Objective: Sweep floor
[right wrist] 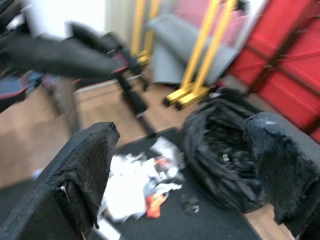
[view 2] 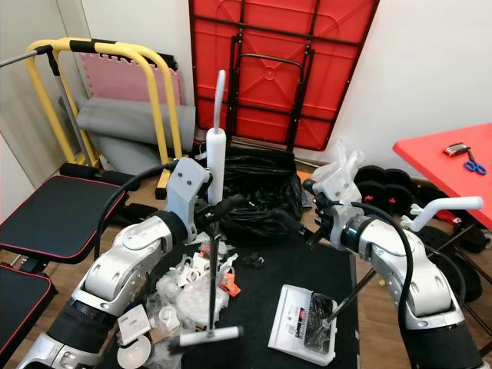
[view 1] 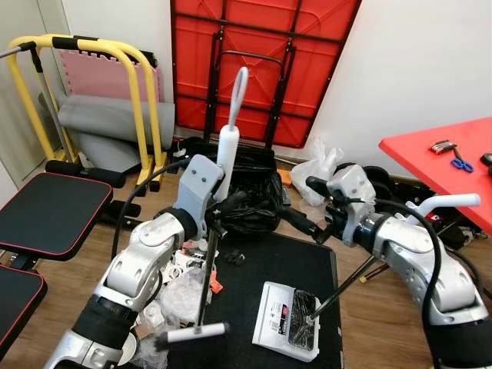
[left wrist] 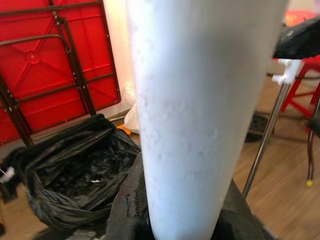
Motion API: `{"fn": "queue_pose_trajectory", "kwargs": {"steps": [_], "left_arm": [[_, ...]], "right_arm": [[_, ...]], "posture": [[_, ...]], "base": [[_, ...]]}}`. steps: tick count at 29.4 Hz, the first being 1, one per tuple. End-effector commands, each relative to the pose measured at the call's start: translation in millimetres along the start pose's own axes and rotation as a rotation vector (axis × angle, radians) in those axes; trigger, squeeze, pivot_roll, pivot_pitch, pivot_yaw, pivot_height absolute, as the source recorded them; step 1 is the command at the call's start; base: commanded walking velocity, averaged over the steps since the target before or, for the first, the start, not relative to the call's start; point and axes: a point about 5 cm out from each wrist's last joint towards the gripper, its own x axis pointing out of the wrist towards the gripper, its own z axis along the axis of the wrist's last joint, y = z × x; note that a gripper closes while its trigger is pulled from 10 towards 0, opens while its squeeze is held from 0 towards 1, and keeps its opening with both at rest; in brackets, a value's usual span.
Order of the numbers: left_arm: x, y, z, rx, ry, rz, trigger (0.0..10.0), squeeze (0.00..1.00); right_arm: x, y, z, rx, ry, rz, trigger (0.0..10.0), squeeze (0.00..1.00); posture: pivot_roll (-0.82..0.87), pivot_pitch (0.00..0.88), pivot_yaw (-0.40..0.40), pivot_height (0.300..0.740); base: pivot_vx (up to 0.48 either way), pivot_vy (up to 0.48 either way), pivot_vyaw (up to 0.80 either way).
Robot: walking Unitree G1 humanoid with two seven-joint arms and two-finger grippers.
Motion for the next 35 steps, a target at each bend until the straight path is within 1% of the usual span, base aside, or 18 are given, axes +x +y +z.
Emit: {"fn": "queue_pose_trajectory", "kwargs": {"steps": [1, 3, 4, 5, 7, 8, 10, 12, 14, 16, 18, 23, 25, 26, 27, 28, 30, 35], "left_arm": [[3.0, -7.9, 14.2, 0.095, -0.052, -0.112, 10.0, 0.00], [3.1, -8.5, 13.6, 0.124, -0.048, -0.139, 10.0, 0.00], [2.8, -9.3, 12.7, 0.136, -0.046, -0.162, 10.0, 0.00], [2.8, -9.3, 12.7, 0.136, -0.046, -0.162, 10.0, 0.00], [2.4, -10.2, 11.8, 0.148, -0.044, -0.186, 10.0, 0.00], [2.4, -10.2, 11.8, 0.148, -0.044, -0.186, 10.0, 0.00], [0.4, -13.1, 14.4, 0.152, -0.067, -0.255, 10.0, 0.00], [0.4, -13.1, 14.4, 0.152, -0.067, -0.255, 10.0, 0.00], [-1.0, -15.6, 19.7, 0.156, -0.096, -0.319, 10.0, 0.00], [-1.0, -15.6, 19.7, 0.156, -0.096, -0.319, 10.0, 0.00], [-0.8, -17.8, 27.9, 0.164, -0.128, -0.378, 10.0, 0.00], [-1.3, -19.9, 35.2, 0.169, -0.162, -0.429, 10.0, 0.00], [-3.5, -23.0, 40.3, 0.169, -0.186, -0.477, 10.0, 0.00], [-3.5, -23.0, 40.3, 0.169, -0.186, -0.477, 10.0, 0.00], [-5.9, -27.3, 43.6, 0.165, -0.205, -0.520, 10.0, 0.00], [-5.9, -27.3, 43.6, 0.165, -0.205, -0.520, 10.0, 0.00], [-6.6, -31.5, 45.2, 0.158, -0.215, -0.553, 10.0, 0.00], [-6.0, -33.9, 45.6, 0.156, -0.218, -0.568, 10.0, 0.00]], "right_arm": [[-9.2, -3.6, 1.2, -0.020, -0.004, 0.028, 10.0, 0.00], [-17.5, -12.9, 6.2, -0.030, -0.020, 0.034, 10.0, 0.00], [-21.1, -16.3, 13.5, -0.001, -0.068, 0.048, 10.0, 0.00], [-21.1, -16.3, 13.5, -0.001, -0.068, 0.048, 10.0, 0.00], [-24.4, -18.3, 21.7, 0.033, -0.125, 0.068, 10.0, 0.00], [-24.4, -18.3, 21.7, 0.033, -0.125, 0.068, 10.0, 0.00], [-32.4, -3.8, 33.3, 0.063, -0.171, 0.263, 10.0, 0.00], [-32.4, -3.8, 33.3, 0.063, -0.171, 0.263, 10.0, 0.00], [-41.2, 6.3, 38.0, 0.068, -0.159, 0.432, 10.0, 0.00], [-41.2, 6.3, 38.0, 0.068, -0.159, 0.432, 10.0, 0.00], [-44.7, 1.2, 41.1, 0.036, -0.134, 0.489, 10.0, 0.00], [-44.2, -6.8, 46.2, 0.006, -0.130, 0.507, 10.0, 0.00], [-39.7, -10.5, 51.5, 0.001, -0.150, 0.514, 10.0, 0.00], [-39.7, -10.5, 51.5, 0.001, -0.150, 0.514, 10.0, 0.00], [-33.5, -9.7, 55.9, 0.011, -0.180, 0.520, 10.0, 0.00], [-33.5, -9.7, 55.9, 0.011, -0.180, 0.520, 10.0, 0.00], [-25.9, -6.7, 59.2, 0.021, -0.209, 0.523, 10.0, 0.00], [-19.8, -2.9, 59.5, 0.021, -0.217, 0.536, 10.0, 0.00]], "posture": [[-0.16, 0.072, -0.165, 0.740], [-0.16, 0.069, -0.163, 0.740], [-0.16, 0.068, -0.160, 0.740], [-0.16, 0.068, -0.160, 0.740], [-0.16, 0.068, -0.159, 0.740], [-0.16, 0.068, -0.159, 0.740], [-0.16, 0.065, -0.148, 0.740], [-0.16, 0.065, -0.148, 0.740], [-0.16, 0.065, -0.145, 0.740], [-0.16, 0.065, -0.145, 0.740], [-0.16, 0.070, -0.141, 0.740], [-0.16, 0.075, -0.141, 0.740], [-0.16, 0.085, -0.145, 0.740], [-0.16, 0.085, -0.145, 0.740], [-0.16, 0.087, -0.144, 0.740], [-0.16, 0.087, -0.144, 0.740], [-0.16, 0.089, -0.144, 0.740], [-0.16, 0.089, -0.144, 0.740]], "base": [[0.000, 0.000, 0.00], [0.000, 0.000, 0.00], [0.000, 0.000, 0.00], [0.000, 0.000, 0.00], [0.000, 0.000, 0.00], [0.000, 0.000, 0.00], [0.000, 0.000, 0.00], [0.000, 0.000, 0.00], [0.000, 0.000, 0.00], [0.000, 0.000, 0.00], [0.000, 0.000, 0.00], [0.000, 0.000, 0.00], [0.000, 0.000, 0.00], [0.000, 0.000, 0.00], [0.000, 0.000, 0.00], [0.000, 0.000, 0.00], [0.000, 0.000, 0.00], [0.000, 0.000, 0.00]]}}
